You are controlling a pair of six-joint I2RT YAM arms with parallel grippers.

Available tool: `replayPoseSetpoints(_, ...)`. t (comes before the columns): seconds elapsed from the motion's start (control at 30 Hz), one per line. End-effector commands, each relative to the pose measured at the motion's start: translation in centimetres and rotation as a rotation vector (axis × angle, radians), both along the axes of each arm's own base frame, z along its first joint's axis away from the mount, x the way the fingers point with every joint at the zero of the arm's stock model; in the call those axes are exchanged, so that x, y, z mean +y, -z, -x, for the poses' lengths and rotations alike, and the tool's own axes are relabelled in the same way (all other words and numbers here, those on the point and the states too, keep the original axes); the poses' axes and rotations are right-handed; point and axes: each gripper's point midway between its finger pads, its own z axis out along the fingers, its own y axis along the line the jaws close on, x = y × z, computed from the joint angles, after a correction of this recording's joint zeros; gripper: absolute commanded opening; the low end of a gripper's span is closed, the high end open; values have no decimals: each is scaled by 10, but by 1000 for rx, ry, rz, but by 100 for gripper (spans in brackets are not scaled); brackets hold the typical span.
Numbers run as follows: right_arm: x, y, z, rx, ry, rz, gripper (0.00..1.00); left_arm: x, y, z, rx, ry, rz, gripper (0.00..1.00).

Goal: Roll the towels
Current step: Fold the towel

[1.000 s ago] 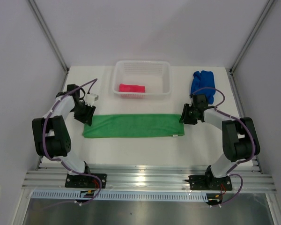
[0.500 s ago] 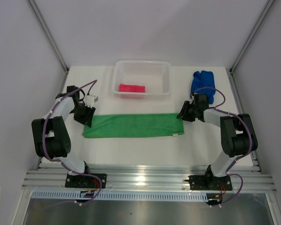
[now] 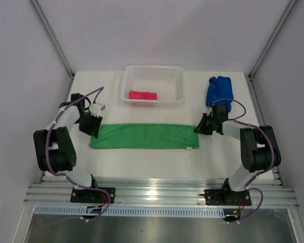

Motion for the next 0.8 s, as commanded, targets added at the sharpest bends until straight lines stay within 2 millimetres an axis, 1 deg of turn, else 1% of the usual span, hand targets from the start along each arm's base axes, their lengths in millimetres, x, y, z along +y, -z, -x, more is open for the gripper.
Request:
replayPoseSetpoints(0.0,-8,-14,12,-16,4,0,0,-1,-2,1,-22,1,21,47)
replayPoseSetpoints(0.03,-16,-22,10,-39,23,-1,0,-2,-1,2,-15,2,24,47)
replayPoseSetpoints(0.1,-23,-27,13,-40,33,2,0,-4,-2,2,-16,0,34,47)
replayPoseSetpoints(0.13,-31,-31,12,-46,51,4,0,-4,-3,2,-21,1,36,46)
replayPoseSetpoints(0.23,-45,-31,19,-30,53,27,0,-7,-5,2,-22,2,53,47)
replayPoseSetpoints(0.27,-58,-33,20,-30,74,37,0,-7,-6,2,-22,2,55,47)
replayPoseSetpoints(0.3,-62,-34,22,-27,79,34,0,-8,-4,3,-15,-1,57,47)
replayPoseSetpoints(0.33,-72,-35,22,-26,103,34,0,-9,-2,4,-6,-3,60,47)
replayPoseSetpoints(0.4,-80,-40,25,-25,102,42,0,-10,0,3,5,-21,71,47)
replayPoseSetpoints(0.43,-85,-43,25,-27,102,52,0,-13,1,3,8,-23,84,47)
replayPoseSetpoints(0.47,-93,-43,29,-4,119,60,0,-16,1,1,13,-36,98,47)
replayPoseSetpoints(0.5,-100,-49,26,-16,116,85,0,-20,1,0,9,-45,109,46)
replayPoseSetpoints(0.53,-106,-51,27,-6,121,100,0,-24,0,-1,9,-46,125,46)
replayPoseSetpoints(0.57,-111,-50,34,33,124,111,0,-33,-3,-2,1,-50,165,46)
replayPoseSetpoints(0.6,-119,-51,35,45,136,126,0,-37,-6,-4,-13,-50,178,46)
replayPoseSetpoints(0.63,-124,-59,30,32,130,147,0,-46,-7,-7,-30,-31,189,46)
replayPoseSetpoints(0.67,-124,-60,34,51,121,152,0,-52,-10,-9,-40,-27,203,46)
replayPoseSetpoints(0.7,-124,-63,34,50,119,151,0,-56,-13,-12,-58,-15,203,46)
replayPoseSetpoints(0.73,-120,-67,32,37,105,136,0,-63,-16,-20,-92,12,196,46)
replayPoseSetpoints(0.77,-119,-69,30,22,102,129,0,-64,-19,-25,-112,13,181,47)
